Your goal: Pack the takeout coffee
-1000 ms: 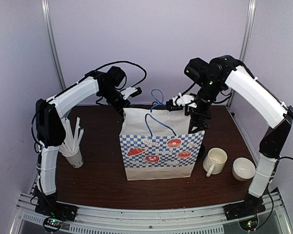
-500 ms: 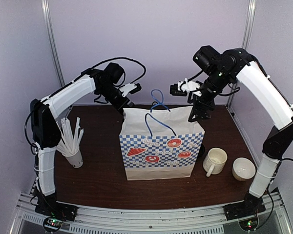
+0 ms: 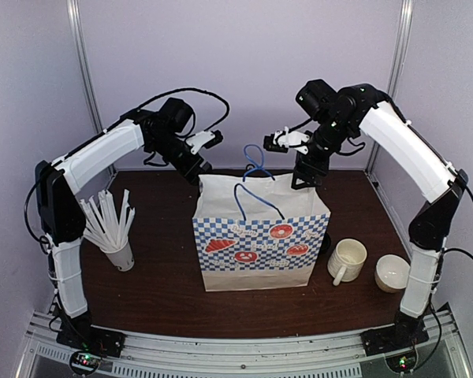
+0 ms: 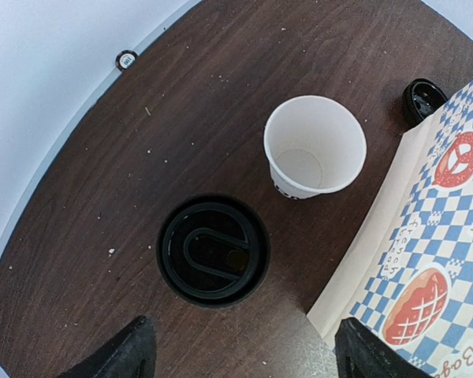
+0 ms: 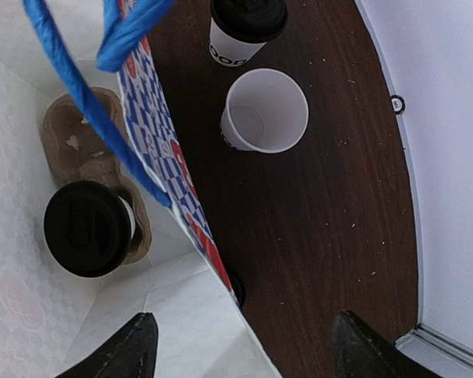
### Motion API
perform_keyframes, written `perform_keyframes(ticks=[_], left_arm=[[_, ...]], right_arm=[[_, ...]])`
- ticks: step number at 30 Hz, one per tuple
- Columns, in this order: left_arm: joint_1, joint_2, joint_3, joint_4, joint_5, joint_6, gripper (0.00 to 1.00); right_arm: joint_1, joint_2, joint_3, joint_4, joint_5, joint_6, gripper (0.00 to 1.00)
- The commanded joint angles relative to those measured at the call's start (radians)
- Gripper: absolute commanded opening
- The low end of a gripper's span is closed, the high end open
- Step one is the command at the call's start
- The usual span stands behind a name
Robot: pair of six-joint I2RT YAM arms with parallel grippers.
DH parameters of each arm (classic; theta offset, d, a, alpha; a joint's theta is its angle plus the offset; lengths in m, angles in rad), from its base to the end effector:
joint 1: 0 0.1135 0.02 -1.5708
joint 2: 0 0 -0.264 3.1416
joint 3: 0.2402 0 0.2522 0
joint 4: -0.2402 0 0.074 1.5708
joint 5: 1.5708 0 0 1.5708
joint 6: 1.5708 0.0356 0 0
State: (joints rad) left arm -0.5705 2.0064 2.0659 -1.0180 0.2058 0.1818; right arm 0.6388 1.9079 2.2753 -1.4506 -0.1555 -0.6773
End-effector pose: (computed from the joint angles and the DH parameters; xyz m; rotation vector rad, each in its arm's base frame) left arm 0.3621 -0.2410 0.3382 1.0138 2.3404 -0.4139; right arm 0.2902 0.2224 0.4102 -1.6582 2.0614 0.1934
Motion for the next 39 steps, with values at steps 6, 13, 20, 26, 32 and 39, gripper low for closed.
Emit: perform_keyframes(ticks=[6,13,20,26,32,39], left_arm=[[-0.002,-0.072,-0.023,0.040,0.055,-0.016,0.81],[-0.003,-0.094,-0.046,0.047,0.056,-0.019,0.81],[-0.003,-0.058,-0.027,0.011,-0.004,-0.027,0.81],[-0.003,0.028,0.061,-0.075,-0.033,-0.057,0.81],[-0.004,0.091,0.108,-0.087,-0.055,-0.057,0.86],[-0.015,0.152,0.148,-0.100,-0.101,-0.030,0.89]], right_arm=[[-0.014,0.043,0.019,-0.010,-0.004,-0.036,0.32],[-0.047,0.044,0.075,-0.091,-0.072,-0.102,0.12],[-0.102,0.055,0.134,-0.219,-0.151,-0.195,0.00],[-0.132,0.047,0.101,-0.249,-0.180,-0.216,0.00],[-0.133,0.058,0.093,-0.253,-0.191,-0.215,0.00],[-0.133,0.070,0.095,-0.267,-0.193,-0.209,0.01]])
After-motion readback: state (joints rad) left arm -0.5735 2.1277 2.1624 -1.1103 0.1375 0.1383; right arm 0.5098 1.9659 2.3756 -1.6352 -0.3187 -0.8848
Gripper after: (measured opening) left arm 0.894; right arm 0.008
